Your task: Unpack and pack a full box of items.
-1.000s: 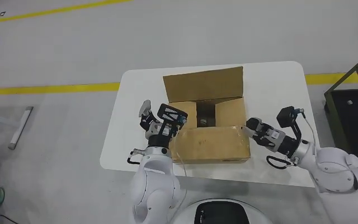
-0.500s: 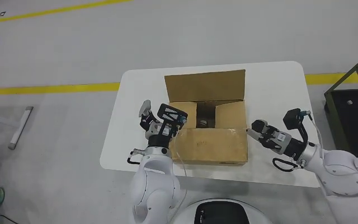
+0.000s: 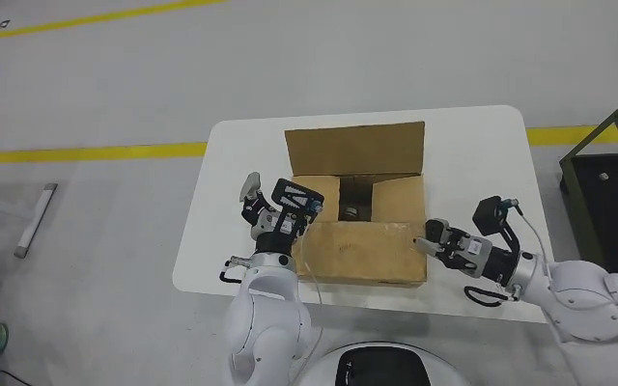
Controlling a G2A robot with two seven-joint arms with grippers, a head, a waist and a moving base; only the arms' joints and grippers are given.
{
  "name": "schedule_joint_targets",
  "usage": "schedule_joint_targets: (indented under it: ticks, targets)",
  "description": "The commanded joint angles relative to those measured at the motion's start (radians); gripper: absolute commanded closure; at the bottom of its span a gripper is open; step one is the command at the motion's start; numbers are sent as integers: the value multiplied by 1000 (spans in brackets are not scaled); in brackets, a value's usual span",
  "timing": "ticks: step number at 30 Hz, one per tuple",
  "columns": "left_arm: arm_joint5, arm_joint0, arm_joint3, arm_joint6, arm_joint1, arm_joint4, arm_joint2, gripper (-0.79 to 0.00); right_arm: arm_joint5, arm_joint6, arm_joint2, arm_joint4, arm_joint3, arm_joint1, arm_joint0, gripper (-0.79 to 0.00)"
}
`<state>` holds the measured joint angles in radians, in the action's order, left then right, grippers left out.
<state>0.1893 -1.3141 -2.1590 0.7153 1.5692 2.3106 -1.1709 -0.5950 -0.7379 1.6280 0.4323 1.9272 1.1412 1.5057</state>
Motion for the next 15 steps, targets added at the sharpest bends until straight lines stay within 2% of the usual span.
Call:
schedule_joint_targets:
  ticks: [1,10,15]
  targets:
    - [0,0,0,0,0,0,0,-785,-13,-22,11,-54,7,-5,18,-296]
    - [0,0,0,0,0,0,0,-785,-56,-146,11,-136,48,-26,40,-265]
    - [0,0,0,0,0,0,0,-785,-69,-162,-4,-87,65,-34,36,-209]
